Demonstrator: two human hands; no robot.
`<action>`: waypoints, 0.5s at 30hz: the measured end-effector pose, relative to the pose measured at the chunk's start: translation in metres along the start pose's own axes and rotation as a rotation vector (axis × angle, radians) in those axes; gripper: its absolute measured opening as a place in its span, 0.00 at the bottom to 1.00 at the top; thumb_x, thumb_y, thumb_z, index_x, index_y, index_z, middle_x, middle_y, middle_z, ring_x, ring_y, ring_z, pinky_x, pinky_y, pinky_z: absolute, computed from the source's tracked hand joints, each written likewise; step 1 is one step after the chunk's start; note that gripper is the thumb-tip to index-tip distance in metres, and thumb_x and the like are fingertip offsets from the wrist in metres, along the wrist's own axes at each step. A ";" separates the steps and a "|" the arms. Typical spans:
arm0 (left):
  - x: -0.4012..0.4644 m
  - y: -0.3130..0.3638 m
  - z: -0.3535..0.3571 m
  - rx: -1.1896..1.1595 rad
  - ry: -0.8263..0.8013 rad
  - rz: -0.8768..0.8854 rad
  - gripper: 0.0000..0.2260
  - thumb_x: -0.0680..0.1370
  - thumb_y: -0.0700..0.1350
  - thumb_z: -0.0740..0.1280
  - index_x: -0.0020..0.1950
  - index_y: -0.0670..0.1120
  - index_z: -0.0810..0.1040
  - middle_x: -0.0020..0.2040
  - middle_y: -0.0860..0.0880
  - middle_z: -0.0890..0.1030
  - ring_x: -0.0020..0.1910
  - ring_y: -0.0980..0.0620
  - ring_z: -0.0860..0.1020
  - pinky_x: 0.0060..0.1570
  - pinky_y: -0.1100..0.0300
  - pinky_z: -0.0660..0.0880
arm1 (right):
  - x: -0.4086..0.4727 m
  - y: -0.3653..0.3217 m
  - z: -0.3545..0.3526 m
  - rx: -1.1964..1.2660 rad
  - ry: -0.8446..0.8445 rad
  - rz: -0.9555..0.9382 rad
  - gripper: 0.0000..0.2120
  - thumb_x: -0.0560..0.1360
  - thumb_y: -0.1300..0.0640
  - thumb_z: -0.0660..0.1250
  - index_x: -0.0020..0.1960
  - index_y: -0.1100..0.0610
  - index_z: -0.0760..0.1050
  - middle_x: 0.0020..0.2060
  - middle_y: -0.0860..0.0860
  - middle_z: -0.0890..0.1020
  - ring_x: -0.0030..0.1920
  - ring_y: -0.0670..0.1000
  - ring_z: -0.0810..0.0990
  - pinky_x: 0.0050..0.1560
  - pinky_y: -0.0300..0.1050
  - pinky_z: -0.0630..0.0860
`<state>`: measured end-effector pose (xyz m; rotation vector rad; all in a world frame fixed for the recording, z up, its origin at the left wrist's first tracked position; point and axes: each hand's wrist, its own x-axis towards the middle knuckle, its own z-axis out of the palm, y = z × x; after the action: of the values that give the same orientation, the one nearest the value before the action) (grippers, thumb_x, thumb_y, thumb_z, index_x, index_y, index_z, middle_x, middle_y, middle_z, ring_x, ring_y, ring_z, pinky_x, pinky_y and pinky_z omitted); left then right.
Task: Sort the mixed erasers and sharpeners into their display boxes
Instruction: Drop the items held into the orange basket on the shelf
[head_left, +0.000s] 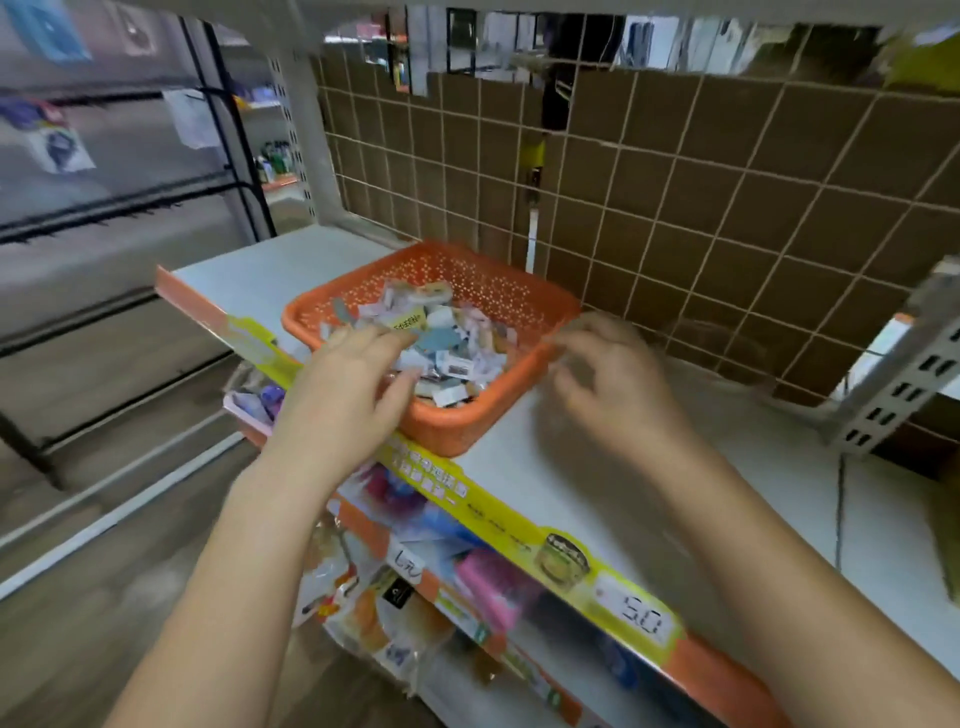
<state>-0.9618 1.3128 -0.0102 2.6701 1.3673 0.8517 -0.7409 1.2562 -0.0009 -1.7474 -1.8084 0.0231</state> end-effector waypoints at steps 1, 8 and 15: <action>0.004 -0.013 -0.001 -0.003 -0.006 -0.017 0.24 0.73 0.53 0.55 0.58 0.39 0.77 0.50 0.39 0.79 0.50 0.37 0.76 0.51 0.49 0.71 | 0.012 -0.006 0.006 0.001 -0.010 -0.016 0.16 0.69 0.58 0.61 0.54 0.60 0.80 0.49 0.58 0.79 0.52 0.60 0.76 0.54 0.45 0.69; 0.037 -0.068 0.003 -0.004 -0.119 -0.055 0.15 0.76 0.44 0.66 0.61 0.41 0.76 0.53 0.40 0.78 0.56 0.39 0.74 0.54 0.49 0.70 | 0.071 -0.024 0.042 -0.191 -0.379 0.122 0.09 0.73 0.56 0.68 0.52 0.56 0.78 0.48 0.55 0.80 0.46 0.53 0.77 0.45 0.44 0.73; 0.087 -0.076 0.018 0.043 -0.404 -0.019 0.19 0.72 0.41 0.70 0.63 0.47 0.75 0.56 0.46 0.79 0.56 0.46 0.75 0.51 0.58 0.70 | 0.086 -0.030 0.056 -0.185 -0.523 0.258 0.14 0.68 0.57 0.73 0.51 0.55 0.72 0.48 0.53 0.78 0.45 0.51 0.75 0.42 0.44 0.70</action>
<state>-0.9689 1.4296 -0.0058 2.6546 1.3159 0.2577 -0.7864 1.3526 0.0010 -2.2533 -1.9676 0.4719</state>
